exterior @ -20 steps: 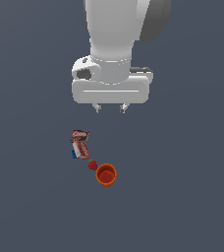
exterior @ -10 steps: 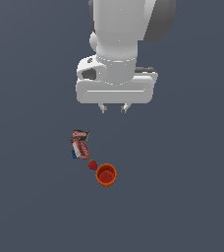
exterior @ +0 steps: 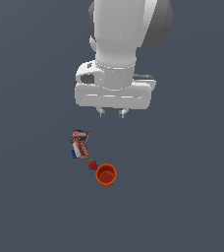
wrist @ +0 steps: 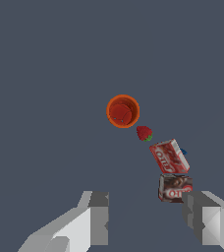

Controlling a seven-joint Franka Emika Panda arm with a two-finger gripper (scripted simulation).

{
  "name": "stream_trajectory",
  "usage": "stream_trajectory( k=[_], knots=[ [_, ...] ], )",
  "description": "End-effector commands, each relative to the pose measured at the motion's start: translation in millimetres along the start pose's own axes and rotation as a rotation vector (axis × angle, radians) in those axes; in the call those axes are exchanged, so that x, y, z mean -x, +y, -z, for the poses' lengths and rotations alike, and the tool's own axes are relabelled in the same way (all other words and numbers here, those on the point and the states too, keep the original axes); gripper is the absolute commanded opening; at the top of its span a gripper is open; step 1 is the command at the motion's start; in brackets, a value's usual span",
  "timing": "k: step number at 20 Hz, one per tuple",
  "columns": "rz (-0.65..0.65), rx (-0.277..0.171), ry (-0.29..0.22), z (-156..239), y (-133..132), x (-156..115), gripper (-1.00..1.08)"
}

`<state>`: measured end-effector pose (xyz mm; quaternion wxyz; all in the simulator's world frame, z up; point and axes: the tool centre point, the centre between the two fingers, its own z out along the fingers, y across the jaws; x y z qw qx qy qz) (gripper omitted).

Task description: Pick up a designated object from a clutter of objects.

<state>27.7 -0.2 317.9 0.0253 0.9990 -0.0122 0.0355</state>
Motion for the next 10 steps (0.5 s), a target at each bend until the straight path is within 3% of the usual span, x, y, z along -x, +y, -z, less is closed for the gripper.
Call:
stream_trajectory(
  k=[1,10],
  knots=[
    [-0.029,0.013,0.006,-5.8,2.5,-2.7,0.28],
    [-0.181,0.078,0.046,-36.4,14.8,-16.6,0.28]
  ],
)
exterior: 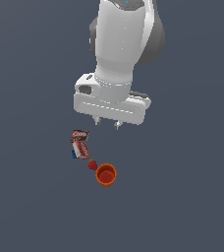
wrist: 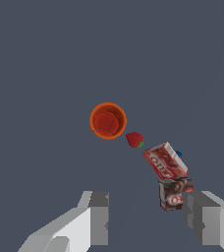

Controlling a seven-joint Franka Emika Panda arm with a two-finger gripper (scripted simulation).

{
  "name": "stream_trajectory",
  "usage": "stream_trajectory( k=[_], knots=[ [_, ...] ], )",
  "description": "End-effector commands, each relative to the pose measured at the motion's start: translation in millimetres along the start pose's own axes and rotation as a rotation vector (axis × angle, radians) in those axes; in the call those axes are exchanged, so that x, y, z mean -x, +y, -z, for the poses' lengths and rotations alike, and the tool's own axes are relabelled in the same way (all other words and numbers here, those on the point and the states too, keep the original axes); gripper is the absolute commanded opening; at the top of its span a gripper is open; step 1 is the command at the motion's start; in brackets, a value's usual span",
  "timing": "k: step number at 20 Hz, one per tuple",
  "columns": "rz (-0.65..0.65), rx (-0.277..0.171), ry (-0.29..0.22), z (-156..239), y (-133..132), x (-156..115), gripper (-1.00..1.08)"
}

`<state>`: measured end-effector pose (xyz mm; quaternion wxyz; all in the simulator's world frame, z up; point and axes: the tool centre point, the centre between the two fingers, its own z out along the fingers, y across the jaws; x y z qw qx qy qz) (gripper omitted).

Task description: Pick up a designated object from a clutter of objects.

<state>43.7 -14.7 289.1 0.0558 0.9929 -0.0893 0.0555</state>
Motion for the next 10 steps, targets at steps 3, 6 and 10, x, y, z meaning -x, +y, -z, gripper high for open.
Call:
stream_trajectory(
  k=[3,6,10],
  knots=[
    [-0.083,0.034,0.027,-17.8,3.7,-7.3,0.28],
    [-0.135,0.054,0.047,-29.3,5.8,-11.6,0.28],
    [-0.203,0.078,0.076,-44.4,8.1,-16.9,0.28]
  ],
)
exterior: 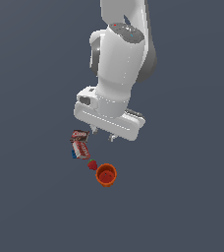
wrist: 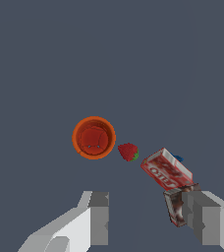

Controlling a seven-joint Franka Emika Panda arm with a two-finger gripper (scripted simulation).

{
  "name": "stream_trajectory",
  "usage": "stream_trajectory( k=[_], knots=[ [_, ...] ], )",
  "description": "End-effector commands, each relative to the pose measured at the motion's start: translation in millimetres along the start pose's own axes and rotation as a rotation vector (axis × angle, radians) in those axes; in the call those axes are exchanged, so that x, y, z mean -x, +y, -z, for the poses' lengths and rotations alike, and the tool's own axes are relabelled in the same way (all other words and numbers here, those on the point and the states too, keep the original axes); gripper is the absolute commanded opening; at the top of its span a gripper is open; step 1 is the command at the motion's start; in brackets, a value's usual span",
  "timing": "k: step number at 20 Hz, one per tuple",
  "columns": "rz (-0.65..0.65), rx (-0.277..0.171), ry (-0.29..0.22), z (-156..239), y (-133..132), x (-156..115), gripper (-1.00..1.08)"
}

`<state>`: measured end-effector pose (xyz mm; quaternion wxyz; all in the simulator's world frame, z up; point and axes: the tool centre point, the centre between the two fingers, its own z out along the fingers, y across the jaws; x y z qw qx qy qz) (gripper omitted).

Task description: Pick up a designated object from a clutter of objects.

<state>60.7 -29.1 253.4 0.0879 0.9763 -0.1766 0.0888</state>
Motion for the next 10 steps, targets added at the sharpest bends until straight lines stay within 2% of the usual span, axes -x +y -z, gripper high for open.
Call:
stream_trajectory(
  k=[1,10],
  knots=[
    [-0.042,0.014,0.019,-9.6,0.0,-2.7,0.28],
    [-0.182,0.051,0.09,-42.4,-1.1,-9.8,0.28]
  ],
)
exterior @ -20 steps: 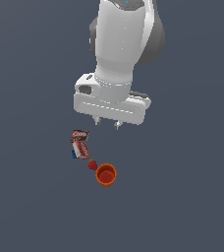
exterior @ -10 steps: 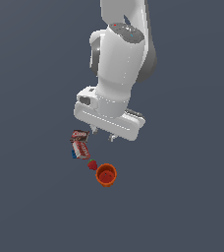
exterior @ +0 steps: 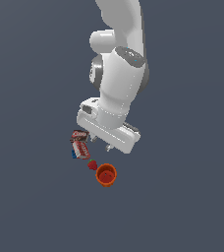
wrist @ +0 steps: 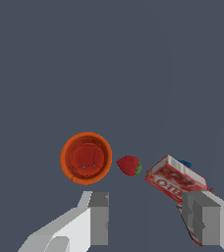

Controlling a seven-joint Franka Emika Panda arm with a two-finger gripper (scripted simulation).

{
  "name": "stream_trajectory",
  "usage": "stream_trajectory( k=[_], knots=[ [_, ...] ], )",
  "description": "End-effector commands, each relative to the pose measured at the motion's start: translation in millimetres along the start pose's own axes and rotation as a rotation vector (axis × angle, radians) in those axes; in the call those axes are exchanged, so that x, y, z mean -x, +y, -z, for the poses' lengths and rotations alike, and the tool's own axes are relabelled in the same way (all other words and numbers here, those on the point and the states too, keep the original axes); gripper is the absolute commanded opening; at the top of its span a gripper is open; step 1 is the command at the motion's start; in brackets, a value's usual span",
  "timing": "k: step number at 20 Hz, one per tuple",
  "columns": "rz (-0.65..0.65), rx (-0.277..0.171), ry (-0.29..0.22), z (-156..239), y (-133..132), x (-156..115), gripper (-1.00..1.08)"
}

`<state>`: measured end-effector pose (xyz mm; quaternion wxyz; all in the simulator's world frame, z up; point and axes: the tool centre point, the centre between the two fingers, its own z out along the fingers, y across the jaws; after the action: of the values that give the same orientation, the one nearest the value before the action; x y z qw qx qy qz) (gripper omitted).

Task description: Pick up a designated object from a clutter of objects.

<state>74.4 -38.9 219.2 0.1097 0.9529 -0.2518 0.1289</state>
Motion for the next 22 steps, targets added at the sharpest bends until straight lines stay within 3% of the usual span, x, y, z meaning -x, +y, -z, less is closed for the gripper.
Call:
stream_trajectory(
  k=[1,11,22],
  knots=[
    [-0.038,0.007,0.021,-8.9,-1.3,-0.7,0.28],
    [-0.174,0.019,0.1,-41.9,-7.0,-0.3,0.28],
    [-0.306,0.001,0.177,-74.0,-14.7,5.7,0.28]
  ],
)
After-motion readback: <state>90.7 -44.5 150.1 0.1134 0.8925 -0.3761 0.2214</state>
